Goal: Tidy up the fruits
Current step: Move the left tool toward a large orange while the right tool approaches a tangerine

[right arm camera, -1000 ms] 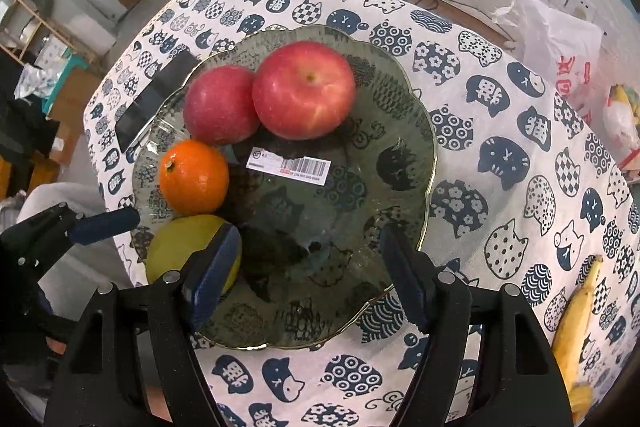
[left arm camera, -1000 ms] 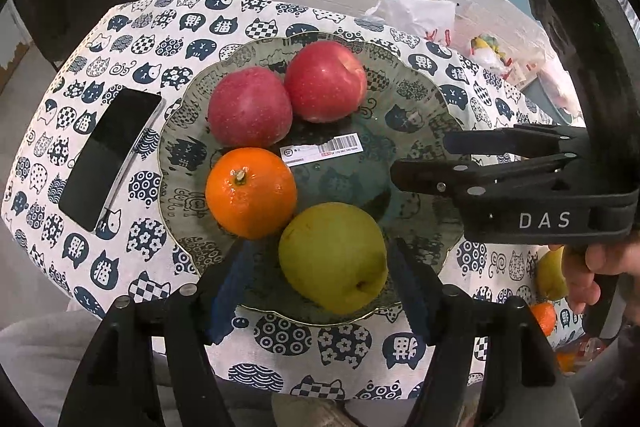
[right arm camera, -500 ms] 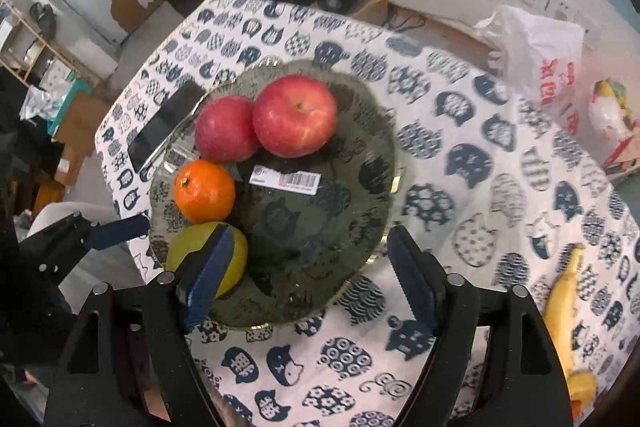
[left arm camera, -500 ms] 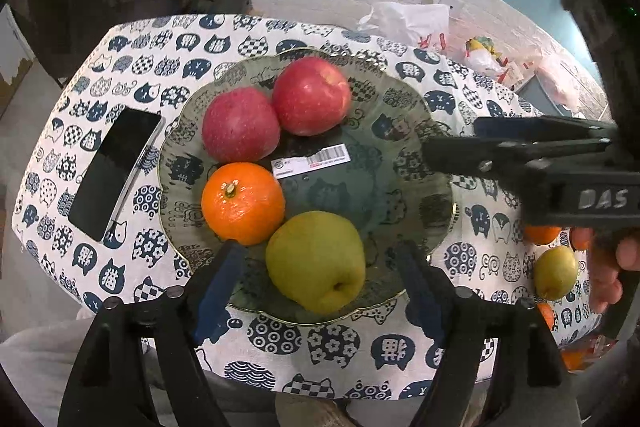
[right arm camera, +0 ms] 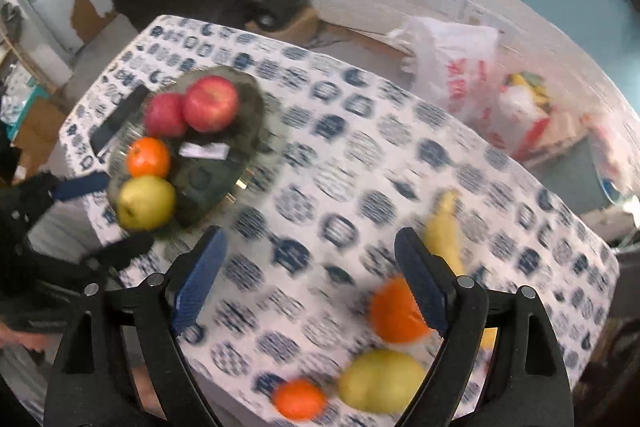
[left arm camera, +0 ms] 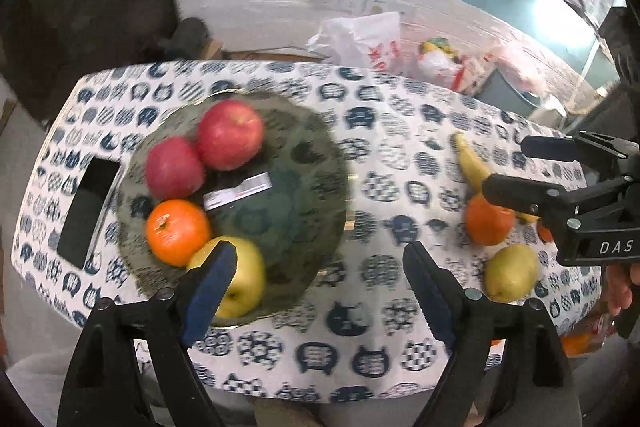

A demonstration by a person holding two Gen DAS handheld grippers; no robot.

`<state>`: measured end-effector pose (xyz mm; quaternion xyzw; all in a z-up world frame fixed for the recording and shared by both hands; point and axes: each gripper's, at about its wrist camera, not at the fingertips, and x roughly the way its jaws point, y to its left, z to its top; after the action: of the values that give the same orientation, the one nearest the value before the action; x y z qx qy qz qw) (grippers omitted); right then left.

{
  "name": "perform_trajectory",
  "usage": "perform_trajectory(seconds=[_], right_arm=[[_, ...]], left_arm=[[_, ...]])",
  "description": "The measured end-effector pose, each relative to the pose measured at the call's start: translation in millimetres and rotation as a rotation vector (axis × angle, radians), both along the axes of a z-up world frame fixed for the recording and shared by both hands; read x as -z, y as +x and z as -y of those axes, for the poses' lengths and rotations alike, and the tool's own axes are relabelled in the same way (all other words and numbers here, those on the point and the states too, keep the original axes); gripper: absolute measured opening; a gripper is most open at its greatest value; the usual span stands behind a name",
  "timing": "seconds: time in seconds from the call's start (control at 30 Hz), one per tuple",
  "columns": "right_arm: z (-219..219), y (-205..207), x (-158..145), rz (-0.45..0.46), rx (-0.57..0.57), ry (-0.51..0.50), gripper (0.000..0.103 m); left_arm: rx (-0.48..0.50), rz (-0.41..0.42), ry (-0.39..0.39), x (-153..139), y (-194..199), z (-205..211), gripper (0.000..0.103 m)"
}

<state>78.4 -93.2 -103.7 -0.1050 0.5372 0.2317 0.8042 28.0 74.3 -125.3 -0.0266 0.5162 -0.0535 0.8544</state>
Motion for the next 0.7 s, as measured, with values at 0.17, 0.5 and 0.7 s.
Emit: perform_trajectory(seconds=[0.17, 0.5, 0.7], right_arm=[[51.6, -10.5, -6.3, 0.015, 0.07, -0.025, 0.087], [141.1, -25.1, -3.7, 0.019, 0.218, -0.068, 0.087], [183.7, -30.0, 10.6, -0.009, 0.297, -0.085, 0.087]], left_arm=[[0.081, 0.006, 0.037, -4.7, -0.9, 39.2, 0.087], [0.205, -0.022, 0.083, -1.2, 1.4, 108.6, 0.087], [0.239, -0.05, 0.09, 6.5, 6.4, 136.0, 0.087]])
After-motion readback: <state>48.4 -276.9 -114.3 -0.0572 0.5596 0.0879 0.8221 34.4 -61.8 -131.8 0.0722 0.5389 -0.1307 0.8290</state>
